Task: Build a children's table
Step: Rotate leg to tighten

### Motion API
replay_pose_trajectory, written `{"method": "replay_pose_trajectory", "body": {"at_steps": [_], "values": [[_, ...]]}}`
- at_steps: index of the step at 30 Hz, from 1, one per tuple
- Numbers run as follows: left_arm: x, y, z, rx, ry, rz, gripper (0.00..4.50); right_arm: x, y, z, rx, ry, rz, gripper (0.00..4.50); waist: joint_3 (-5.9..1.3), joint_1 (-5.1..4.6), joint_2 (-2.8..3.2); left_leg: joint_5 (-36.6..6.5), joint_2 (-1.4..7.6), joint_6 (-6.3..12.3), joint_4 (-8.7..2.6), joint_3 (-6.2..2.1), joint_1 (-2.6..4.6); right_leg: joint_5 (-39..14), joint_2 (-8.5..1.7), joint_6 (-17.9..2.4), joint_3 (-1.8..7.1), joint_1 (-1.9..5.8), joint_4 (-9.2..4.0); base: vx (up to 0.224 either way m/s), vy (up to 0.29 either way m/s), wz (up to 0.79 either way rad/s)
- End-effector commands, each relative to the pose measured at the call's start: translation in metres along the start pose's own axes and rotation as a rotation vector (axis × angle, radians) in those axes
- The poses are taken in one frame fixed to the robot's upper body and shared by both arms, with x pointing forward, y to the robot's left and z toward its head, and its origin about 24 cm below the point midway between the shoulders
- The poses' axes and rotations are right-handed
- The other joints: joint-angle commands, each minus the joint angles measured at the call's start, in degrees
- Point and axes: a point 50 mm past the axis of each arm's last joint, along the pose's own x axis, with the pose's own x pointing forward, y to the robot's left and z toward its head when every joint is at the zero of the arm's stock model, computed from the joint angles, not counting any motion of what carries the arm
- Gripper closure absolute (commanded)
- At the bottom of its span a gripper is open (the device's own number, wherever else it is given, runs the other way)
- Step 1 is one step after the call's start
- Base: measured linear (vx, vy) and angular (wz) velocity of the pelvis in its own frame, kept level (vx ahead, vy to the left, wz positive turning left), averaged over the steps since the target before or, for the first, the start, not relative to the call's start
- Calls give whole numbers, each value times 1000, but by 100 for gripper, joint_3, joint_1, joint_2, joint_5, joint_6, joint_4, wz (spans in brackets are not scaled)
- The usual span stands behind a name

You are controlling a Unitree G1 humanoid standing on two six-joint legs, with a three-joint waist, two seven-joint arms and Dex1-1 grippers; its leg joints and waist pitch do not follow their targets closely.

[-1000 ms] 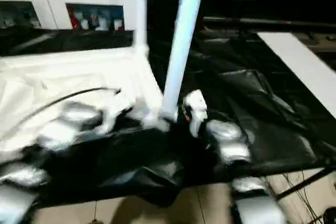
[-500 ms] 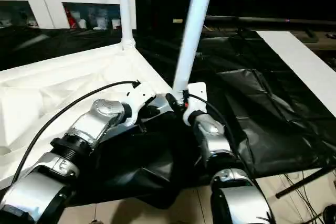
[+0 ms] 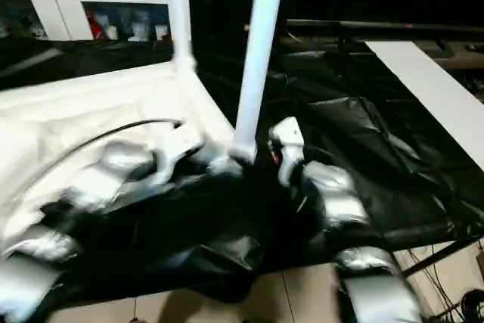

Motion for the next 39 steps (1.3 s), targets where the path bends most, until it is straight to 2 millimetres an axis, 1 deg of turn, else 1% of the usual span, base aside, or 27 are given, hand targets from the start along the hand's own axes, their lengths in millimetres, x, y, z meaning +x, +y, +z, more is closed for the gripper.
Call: {"method": "replay_pose_trajectory", "body": {"at_steps": [1,2,3,4,5,7,8,10,13,15,17,18,19,20,21,22,23,29,31,32,33,34,36,37,38,39], "values": [[9,-18,-3,13,26,-165,450,0,3,8,-23,-2,71,49,-350,3,38,-1090,70,368,-346,38,38,-847,-364,-1498,218,290,-383,0,0,0],[7,-19,-2,19,24,-181,450,0,5,10,-27,-6,91,49,-347,4,26,-1122,82,330,-357,30,39,-931,-368,-1464,220,291,-385,0,0,0],[7,-19,-2,21,24,-184,450,0,5,10,-27,-7,95,49,-346,8,35,-1131,82,315,-357,32,42,-948,-369,-1456,224,289,-383,0,0,0],[6,-20,-1,27,21,-190,450,0,8,10,-32,-2,135,49,-346,12,35,-1139,87,286,-361,32,46,-941,-366,-1447,225,287,-384,0,0,0],[5,-20,0,29,20,-187,450,0,10,10,-32,6,160,49,-347,23,17,-1096,84,273,-358,38,52,-872,-355,-1435,226,280,-375,0,0,0],[5,-19,1,30,19,-182,450,0,13,8,-14,24,201,49,-346,42,21,-1089,76,277,-356,39,53,-890,-354,-1416,226,287,-373,0,0,0],[4,-18,1,31,19,-171,450,0,13,8,-14,36,211,66,-348,55,9,-1056,76,273,-352,41,46,-899,-365,-1400,230,290,-373,0,0,0],[4,-17,1,29,16,-160,450,0,13,7,-17,44,212,84,-351,72,2,-1013,70,250,-349,42,43,-933,-374,-1371,231,290,-375,0,0,0],[3,-17,1,28,15,-157,450,0,12,6,-20,59,212,96,-354,82,0,-966,67,237,-347,41,41,-945,-376,-1337,232,292,-373,0,0,0],[2,-17,1,25,16,-158,450,-1,12,5,-38,84,216,124,-356,79,-10,-939,65,239,-344,42,39,-916,-371,-1331,231,294,-368,0,0,0],[2,-17,0,25,17,-157,450,-2,12,5,-44,94,215,134,-360,79,-8,-877,60,253,-337,44,35,-846,-368,-1337,230,300,-360,0,0,0],[2,-17,0,24,17,-156,450,-2,12,5,-46,99,213,156,-361,78,-10,-876,59,262,-336,43,32,-845,-368,-1331,230,301,-360,0,0,0],[3,-17,0,23,18,-155,450,-3,11,4,-55,112,211,156,-359,77,-7,-882,60,263,-336,43,34,-858,-367,-1329,229,298,-362,0,0,0],[3,-17,0,24,21,-153,450,-4,11,3,-60,120,212,168,-361,78,-7,-888,60,260,-336,43,36,-870,-368,-1329,229,300,-363,0,0,0],[3,-17,0,24,21,-152,450,-4,11,3,-61,122,212,168,-361,77,-8,-879,60,259,-335,42,33,-866,-366,-1328,228,300,-360,0,0,0],[3,-17,-1,24,24,-151,450,-5,11,1,-69,135,214,178,-360,76,-11,-881,59,257,-335,42,31,-865,-364,-1328,226,301,-359,0,0,0],[3,-17,-1,25,25,-150,450,-5,11,1,-70,137,213,178,-364,77,-1,-876,57,257,-331,44,35,-850,-365,-1328,229,302,-360,0,0,0],[4,-15,-1,14,20,-129,450,-4,9,0,-45,119,172,183,-367,76,-2,-850,55,275,-325,46,34,-766,-358,-1360,228,303,-352,0,0,0],[7,-8,-1,-29,14,-45,450,-1,4,-2,-13,89,75,184,-355,67,3,-904,54,242,-329,50,36,-845,-356,-1354,230,291,-364,0,0,0],[9,-5,0,-47,13,-11,450,1,2,-2,-2,76,28,184,-349,67,5,-1027,48,179,-334,42,47,-1057,-359,-1317,225,286,-384,0,0,0],[12,0,0,-75,10,50,450,4,-3,-3,27,53,-70,184,-347,53,-3,-1062,53,152,-335,44,45,-1140,-364,-1305,230,287,-392,0,0,0],[16,4,1,-99,11,105,450,7,-7,-5,63,34,-156,185,-325,30,-9,-1243,37,50,-347,37,55,-1566,-367,-1199,227,265,-437,0,0,0],[24,11,4,-159,1,212,450,12,-12,-9,123,13,-316,185,-325,7,-15,-1379,32,-48,-350,13,62,-1952,-374,-1045,219,260,-470,0,0,0],[28,14,6,-187,-1,254,450,15,-14,-10,147,8,-388,185,-326,3,-9,-1379,23,-59,-342,16,60,-2001,-375,-1013,218,254,-477,0,0,0],[31,17,7,-210,1,296,450,18,-15,-11,168,5,-449,185,-322,-11,-2,-1444,30,-92,-353,4,74,-2068,-371,-983,218,233,-486,0,0,0],[35,19,9,-230,4,333,450,21,-16,-12,182,5,-516,185,-326,-29,-17,-1426,16,-90,-348,7,52,-2055,-360,-965,217,244,-485,0,0,0]]}}
